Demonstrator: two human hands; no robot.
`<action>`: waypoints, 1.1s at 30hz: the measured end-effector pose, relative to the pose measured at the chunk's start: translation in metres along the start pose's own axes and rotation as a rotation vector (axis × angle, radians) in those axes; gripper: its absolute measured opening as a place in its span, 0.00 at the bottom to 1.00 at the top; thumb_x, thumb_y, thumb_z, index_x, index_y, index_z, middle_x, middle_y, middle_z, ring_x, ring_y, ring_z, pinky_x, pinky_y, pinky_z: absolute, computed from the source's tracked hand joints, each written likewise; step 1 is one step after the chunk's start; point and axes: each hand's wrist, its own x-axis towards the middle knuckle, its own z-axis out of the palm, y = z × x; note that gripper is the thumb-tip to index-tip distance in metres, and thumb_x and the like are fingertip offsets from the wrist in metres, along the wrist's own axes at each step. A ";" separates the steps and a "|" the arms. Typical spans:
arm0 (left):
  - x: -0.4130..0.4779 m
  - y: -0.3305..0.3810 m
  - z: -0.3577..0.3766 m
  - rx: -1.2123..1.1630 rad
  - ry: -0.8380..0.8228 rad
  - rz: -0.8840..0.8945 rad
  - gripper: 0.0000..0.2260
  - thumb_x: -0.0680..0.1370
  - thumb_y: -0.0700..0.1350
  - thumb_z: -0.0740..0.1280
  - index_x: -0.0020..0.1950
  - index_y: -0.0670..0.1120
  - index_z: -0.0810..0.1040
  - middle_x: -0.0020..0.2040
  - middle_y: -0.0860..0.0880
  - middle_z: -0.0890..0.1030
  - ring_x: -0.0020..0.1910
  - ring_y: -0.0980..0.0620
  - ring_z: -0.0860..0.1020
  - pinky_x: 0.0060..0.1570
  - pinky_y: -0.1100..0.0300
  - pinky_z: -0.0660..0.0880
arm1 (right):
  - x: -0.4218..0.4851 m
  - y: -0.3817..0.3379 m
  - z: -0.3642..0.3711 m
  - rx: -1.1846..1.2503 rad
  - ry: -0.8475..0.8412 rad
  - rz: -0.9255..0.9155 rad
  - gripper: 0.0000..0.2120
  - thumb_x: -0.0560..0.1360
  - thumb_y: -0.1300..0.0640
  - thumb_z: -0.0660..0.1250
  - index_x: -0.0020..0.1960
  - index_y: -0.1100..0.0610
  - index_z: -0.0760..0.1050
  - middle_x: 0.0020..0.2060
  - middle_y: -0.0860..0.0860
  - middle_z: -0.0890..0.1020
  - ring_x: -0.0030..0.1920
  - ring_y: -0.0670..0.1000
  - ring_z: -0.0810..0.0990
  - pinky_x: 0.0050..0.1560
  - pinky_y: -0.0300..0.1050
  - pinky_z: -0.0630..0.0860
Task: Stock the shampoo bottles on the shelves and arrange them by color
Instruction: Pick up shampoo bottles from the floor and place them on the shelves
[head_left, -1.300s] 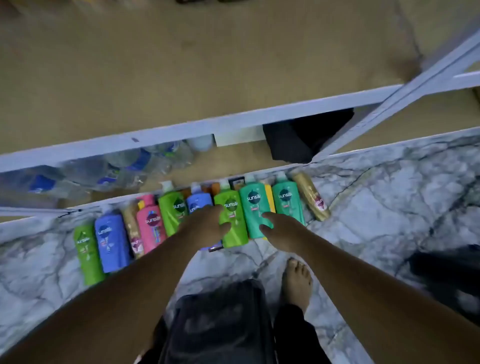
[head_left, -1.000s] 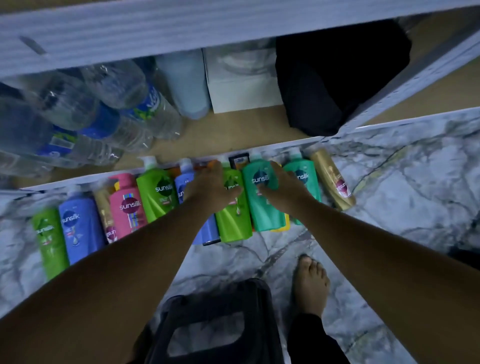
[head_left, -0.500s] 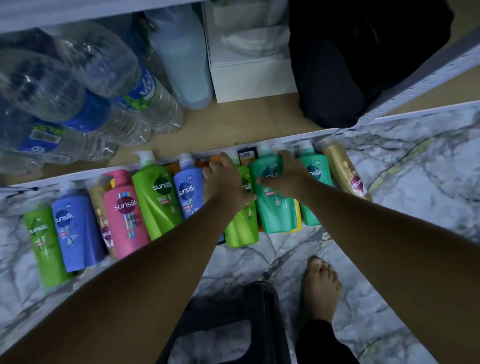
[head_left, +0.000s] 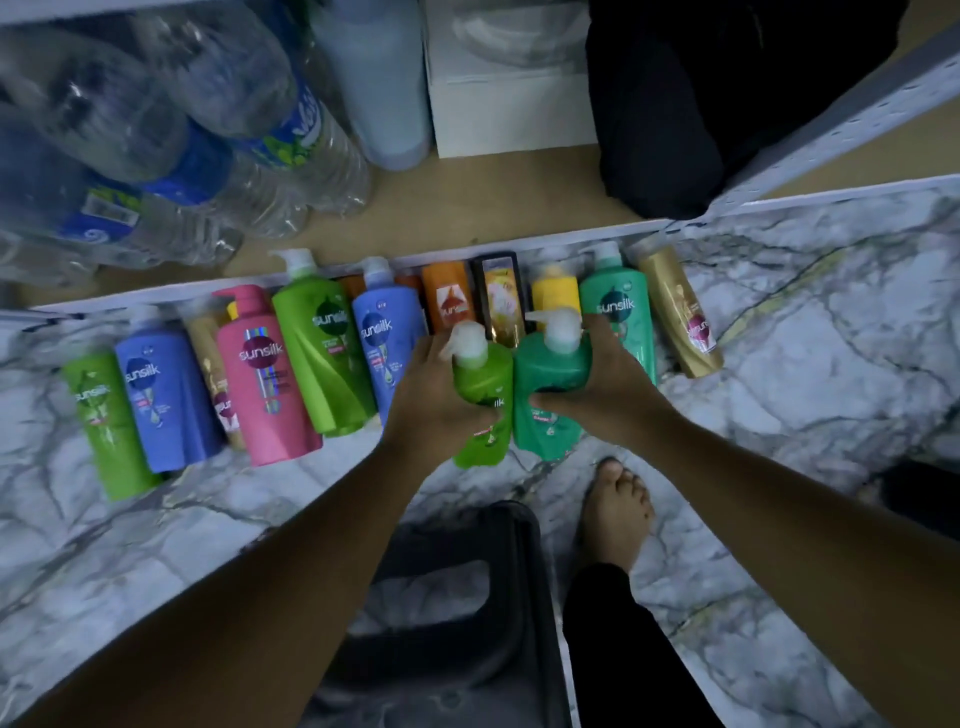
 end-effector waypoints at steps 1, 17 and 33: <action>-0.014 -0.005 -0.002 -0.019 0.006 0.022 0.37 0.62 0.48 0.83 0.68 0.47 0.72 0.59 0.51 0.71 0.58 0.50 0.73 0.51 0.64 0.65 | -0.013 0.001 0.004 -0.038 0.000 -0.031 0.40 0.59 0.50 0.83 0.66 0.46 0.66 0.55 0.47 0.78 0.54 0.51 0.80 0.55 0.51 0.79; -0.130 -0.129 -0.020 0.011 -0.011 0.126 0.31 0.69 0.50 0.80 0.70 0.54 0.73 0.66 0.52 0.75 0.64 0.47 0.74 0.64 0.53 0.71 | -0.103 0.023 0.134 -0.185 -0.023 -0.280 0.37 0.66 0.50 0.80 0.71 0.48 0.69 0.65 0.50 0.72 0.63 0.56 0.74 0.65 0.54 0.74; -0.166 -0.079 -0.075 -0.152 -0.044 0.014 0.34 0.67 0.47 0.81 0.70 0.53 0.72 0.64 0.54 0.77 0.62 0.52 0.75 0.62 0.53 0.74 | -0.147 -0.049 0.086 -0.228 -0.010 -0.264 0.36 0.67 0.52 0.80 0.72 0.51 0.71 0.65 0.48 0.78 0.63 0.50 0.77 0.58 0.38 0.69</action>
